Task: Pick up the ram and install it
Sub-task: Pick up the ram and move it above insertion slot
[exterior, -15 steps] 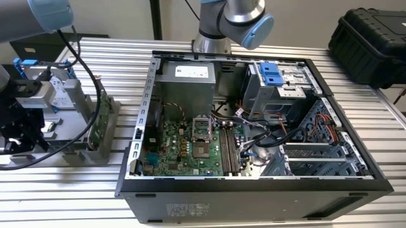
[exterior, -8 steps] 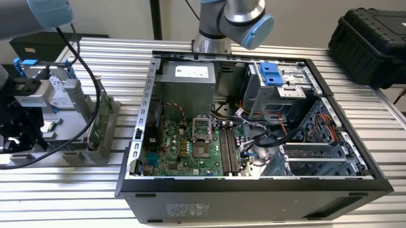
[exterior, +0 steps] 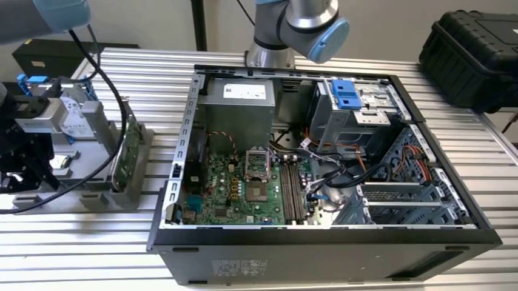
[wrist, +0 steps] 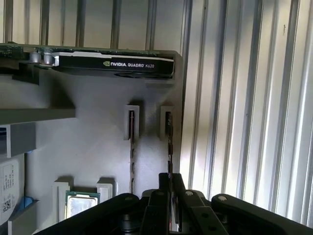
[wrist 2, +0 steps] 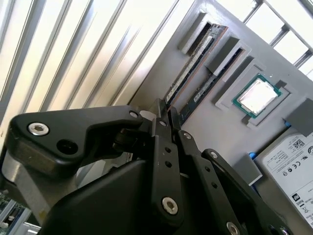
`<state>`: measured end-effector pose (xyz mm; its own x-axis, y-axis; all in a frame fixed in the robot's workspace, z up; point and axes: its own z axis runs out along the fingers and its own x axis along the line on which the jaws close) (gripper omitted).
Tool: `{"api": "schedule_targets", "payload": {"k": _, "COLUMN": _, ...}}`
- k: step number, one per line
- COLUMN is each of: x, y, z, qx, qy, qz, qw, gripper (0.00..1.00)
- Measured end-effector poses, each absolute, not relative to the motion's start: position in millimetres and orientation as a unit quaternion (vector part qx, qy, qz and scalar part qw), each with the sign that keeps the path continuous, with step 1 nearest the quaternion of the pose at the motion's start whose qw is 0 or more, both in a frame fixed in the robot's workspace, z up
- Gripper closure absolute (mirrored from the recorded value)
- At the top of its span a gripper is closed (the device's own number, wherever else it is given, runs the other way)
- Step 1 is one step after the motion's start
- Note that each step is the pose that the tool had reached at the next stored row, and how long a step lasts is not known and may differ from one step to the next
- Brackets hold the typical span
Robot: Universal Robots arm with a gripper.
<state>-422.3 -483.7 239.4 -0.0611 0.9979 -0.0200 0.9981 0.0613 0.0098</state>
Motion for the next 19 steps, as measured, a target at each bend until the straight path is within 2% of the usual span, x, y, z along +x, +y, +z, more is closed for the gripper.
{"api": "schedule_targets", "payload": {"k": 19, "x": -422.3, "y": -483.7, "z": 303.8, "qx": 0.685, "qy": 0.728, "qz": -0.005, "qw": 0.009, "gripper": 1.0}}
